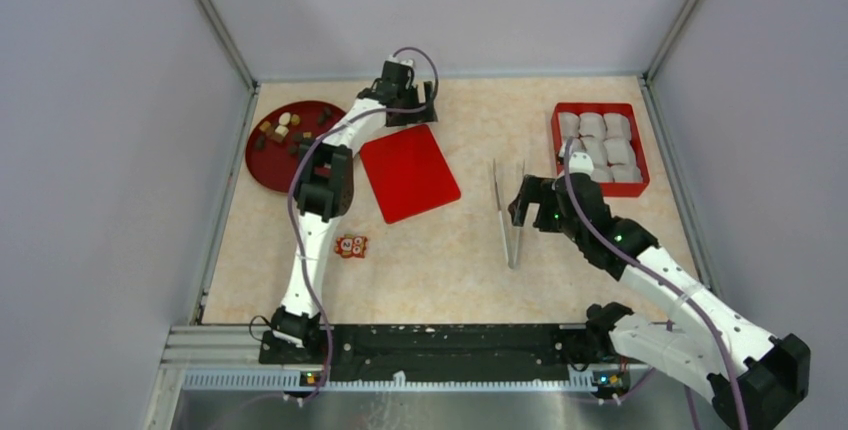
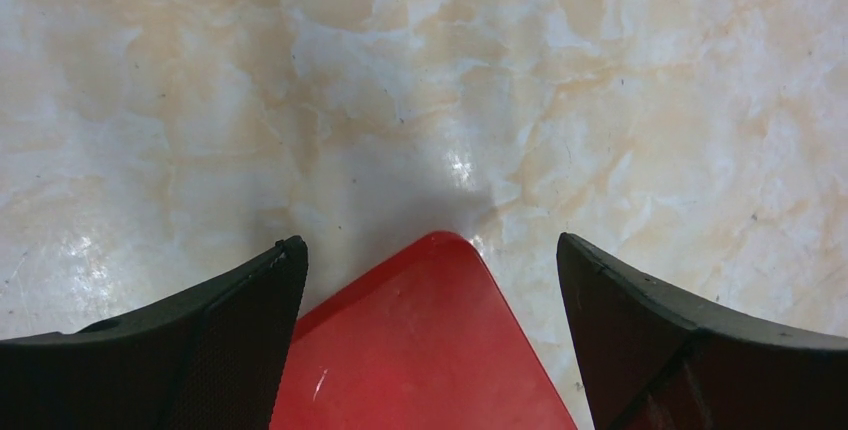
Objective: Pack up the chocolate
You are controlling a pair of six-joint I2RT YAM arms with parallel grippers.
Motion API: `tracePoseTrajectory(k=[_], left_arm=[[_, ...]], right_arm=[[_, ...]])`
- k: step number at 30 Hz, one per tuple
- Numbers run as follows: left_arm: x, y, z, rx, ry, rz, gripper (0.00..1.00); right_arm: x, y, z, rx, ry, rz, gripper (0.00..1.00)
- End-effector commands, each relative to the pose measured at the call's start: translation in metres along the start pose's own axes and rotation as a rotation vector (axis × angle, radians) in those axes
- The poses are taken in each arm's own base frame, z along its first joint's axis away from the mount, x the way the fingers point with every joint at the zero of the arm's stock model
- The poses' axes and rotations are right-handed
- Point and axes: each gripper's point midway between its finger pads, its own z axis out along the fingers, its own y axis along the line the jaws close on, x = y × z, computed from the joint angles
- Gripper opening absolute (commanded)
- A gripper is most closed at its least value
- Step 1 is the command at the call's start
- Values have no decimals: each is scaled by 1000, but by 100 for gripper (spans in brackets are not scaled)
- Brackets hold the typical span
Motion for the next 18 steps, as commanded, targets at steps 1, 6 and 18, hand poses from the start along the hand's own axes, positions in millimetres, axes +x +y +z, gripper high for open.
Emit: tracePoseTrajectory(k=[1,6,18], left_arm=[[39,-1,-13,37,120,18,99],[87,-22,-43,25,214,86,99],[195,-26,-125,-57,400,80,99]], right_arm=[[-14,11,5,-38,-44,25,96],[-22,8,7,-9,-61,-1,96],[-19,9,11,-13,-55,-10,96]])
